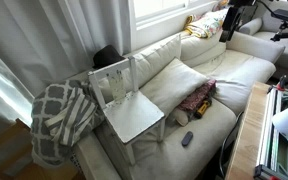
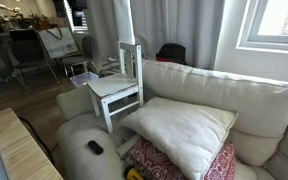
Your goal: Move the stool to the left, then put a pillow on it
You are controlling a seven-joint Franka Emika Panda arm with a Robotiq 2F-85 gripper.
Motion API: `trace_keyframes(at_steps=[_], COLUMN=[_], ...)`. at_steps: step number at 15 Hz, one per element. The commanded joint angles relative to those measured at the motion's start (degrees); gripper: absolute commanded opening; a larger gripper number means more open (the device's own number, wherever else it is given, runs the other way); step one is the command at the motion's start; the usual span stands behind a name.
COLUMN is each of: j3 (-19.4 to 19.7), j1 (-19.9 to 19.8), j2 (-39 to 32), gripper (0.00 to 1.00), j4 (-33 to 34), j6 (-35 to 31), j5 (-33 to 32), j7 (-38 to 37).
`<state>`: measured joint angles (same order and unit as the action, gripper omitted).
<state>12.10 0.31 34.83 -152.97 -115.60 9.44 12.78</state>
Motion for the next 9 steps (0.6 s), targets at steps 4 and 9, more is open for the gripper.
trace_keyframes(at_steps=[4,9], j3=[-1.0,-6.1], j1=[-1.0,2.0], j2=[-0.2,-5.9], gripper=[1.00,1.00], j4=[0.1,2.0], j6=[0.2,-6.8], j5=[0.6,5.1], j7=[0.5,-6.8])
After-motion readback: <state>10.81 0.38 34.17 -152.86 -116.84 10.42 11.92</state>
